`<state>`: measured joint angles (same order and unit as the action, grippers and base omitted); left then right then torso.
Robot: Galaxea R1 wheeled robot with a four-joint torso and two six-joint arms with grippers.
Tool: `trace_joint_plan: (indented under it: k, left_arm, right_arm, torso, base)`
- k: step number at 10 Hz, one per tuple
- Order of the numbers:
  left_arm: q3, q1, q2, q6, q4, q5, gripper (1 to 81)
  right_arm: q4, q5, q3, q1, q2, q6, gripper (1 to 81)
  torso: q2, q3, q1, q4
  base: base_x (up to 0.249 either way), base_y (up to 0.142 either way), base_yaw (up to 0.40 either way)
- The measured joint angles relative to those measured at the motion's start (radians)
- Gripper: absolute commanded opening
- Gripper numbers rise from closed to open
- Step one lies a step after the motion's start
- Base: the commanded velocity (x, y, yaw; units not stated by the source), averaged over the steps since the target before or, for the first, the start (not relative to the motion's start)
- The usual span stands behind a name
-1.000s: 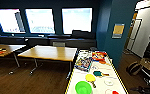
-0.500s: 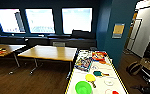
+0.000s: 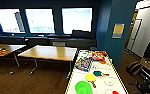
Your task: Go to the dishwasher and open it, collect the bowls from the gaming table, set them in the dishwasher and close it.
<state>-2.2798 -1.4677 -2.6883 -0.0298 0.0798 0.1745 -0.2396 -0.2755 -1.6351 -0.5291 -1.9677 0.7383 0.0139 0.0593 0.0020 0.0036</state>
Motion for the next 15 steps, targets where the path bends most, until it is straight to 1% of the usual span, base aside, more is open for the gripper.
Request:
trace_joint_plan:
  k: [2,4,7,8,9,12,15]
  left_arm:
    - [-0.006,0.004,-0.010,0.000,0.000,-0.001,81.1]
    - [-0.006,0.004,-0.015,0.000,0.000,-0.002,81.1]
    - [-0.006,0.004,-0.017,0.000,0.000,-0.002,81.1]
    - [-0.007,0.005,-0.021,0.000,0.000,-0.001,81.1]
    - [-0.013,0.005,-0.025,0.000,0.000,-0.001,81.1]
    - [-0.047,0.004,-0.039,0.000,0.000,-0.002,81.1]
    - [-0.051,0.004,-0.040,0.000,0.000,-0.001,81.1]
  right_arm:
    - [-0.007,0.003,-0.044,-0.001,-0.063,0.001,81.1]
    - [-0.014,0.010,-0.103,-0.020,-0.103,0.014,81.1]
    - [-0.050,0.009,-0.177,-0.067,-0.168,0.073,81.1]
    - [-0.068,-0.014,-0.200,-0.069,-0.180,0.086,81.1]
    - [-0.072,-0.025,-0.214,-0.075,-0.183,0.090,81.1]
    - [-0.075,-0.024,-0.220,-0.123,-0.219,0.093,81.1]
    - [-0.076,-0.012,-0.244,-0.122,-0.225,0.092,81.1]
  torso:
    - [0.000,0.000,0.000,0.000]
    - [0.000,0.000,0.000,0.000]
    - [0.000,0.000,0.000,0.000]
    - [0.000,0.000,0.000,0.000]
    - [0.000,0.000,0.000,0.000]
    - [0.000,0.000,0.000,0.000]
    - [0.000,0.000,0.000,0.000]
  base:
    - [0.000,0.000,0.000]
    - [0.000,0.000,0.000]
    - [0.000,0.000,0.000]
    - [0.000,0.000,0.000]
    - [0.000,0.000,0.000]
    - [0.000,0.000,0.000]
    - [0.000,0.000,0.000]
